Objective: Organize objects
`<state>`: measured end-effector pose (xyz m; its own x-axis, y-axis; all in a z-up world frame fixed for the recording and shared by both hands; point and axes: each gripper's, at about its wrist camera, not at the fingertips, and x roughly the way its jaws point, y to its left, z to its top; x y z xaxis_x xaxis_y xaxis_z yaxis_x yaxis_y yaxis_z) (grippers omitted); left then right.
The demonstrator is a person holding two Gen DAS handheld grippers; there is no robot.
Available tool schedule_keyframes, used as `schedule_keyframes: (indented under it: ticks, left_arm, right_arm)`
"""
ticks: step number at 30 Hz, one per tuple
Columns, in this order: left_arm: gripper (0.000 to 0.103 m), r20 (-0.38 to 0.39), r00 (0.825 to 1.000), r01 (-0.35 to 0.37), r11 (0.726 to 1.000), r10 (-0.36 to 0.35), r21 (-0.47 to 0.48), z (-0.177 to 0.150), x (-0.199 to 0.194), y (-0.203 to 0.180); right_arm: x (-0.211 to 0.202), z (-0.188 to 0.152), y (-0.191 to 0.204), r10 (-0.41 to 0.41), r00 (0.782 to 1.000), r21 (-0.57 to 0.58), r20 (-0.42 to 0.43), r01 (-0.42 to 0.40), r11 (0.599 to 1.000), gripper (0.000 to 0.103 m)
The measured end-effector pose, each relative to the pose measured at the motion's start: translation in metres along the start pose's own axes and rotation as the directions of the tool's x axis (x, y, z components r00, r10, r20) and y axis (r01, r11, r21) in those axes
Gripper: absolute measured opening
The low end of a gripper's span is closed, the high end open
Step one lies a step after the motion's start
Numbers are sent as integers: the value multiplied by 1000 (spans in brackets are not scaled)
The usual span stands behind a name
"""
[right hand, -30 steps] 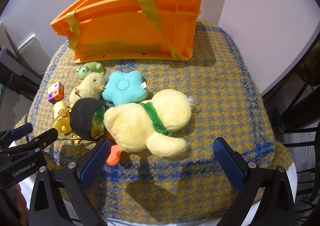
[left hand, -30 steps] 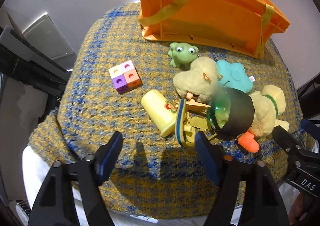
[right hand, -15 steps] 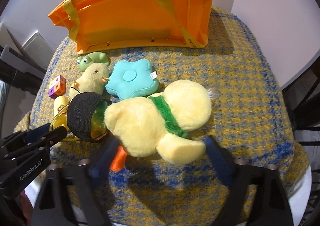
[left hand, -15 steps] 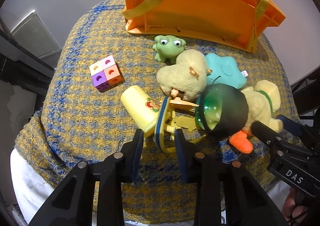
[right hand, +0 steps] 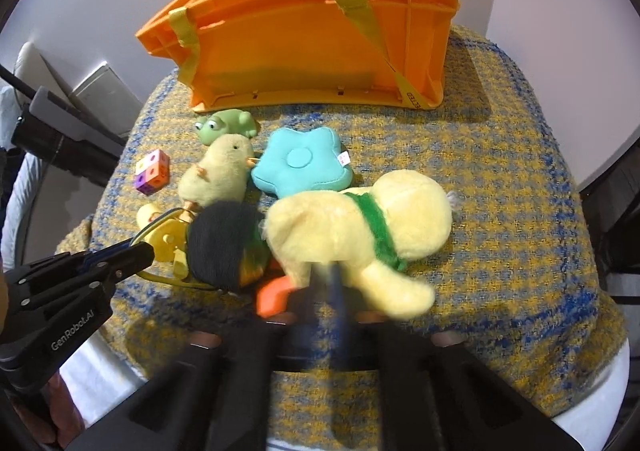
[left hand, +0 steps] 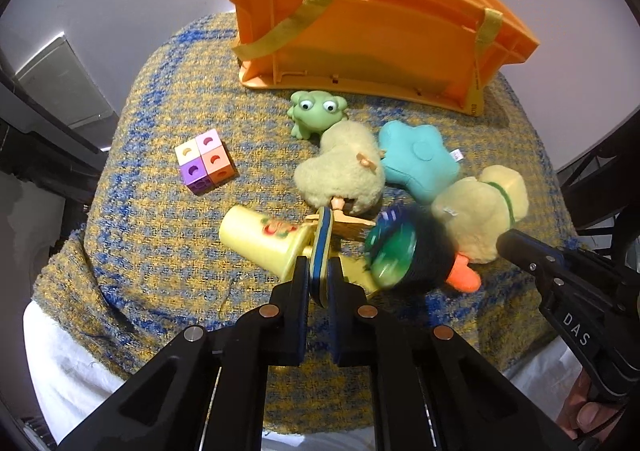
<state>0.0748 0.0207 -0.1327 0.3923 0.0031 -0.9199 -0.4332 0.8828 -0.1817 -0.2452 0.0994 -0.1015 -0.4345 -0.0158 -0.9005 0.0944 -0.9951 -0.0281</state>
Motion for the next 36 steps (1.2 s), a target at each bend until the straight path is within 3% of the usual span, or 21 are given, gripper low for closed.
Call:
schedule_keyframes:
  ticks: [24, 31, 35, 36]
  left_arm:
    - [10, 119, 993, 21, 999, -26, 38, 12, -73, -3]
    - [10, 141, 989, 25, 998, -33, 57, 16, -86, -6]
    - [10, 166, 985, 26, 997, -37, 70, 23, -99, -7]
    - [10, 171, 984, 28, 997, -40, 72, 24, -102, -8]
  right_arm:
    - [-69, 10, 7, -17, 991, 51, 133, 10, 999, 1]
    - [-68, 8, -1, 9, 994, 116, 110, -22, 993, 1]
    - [-70, 8, -6, 3, 994, 149, 108, -19, 989, 13]
    - [-71, 9, -8, -1, 994, 155, 109, -16, 988, 23]
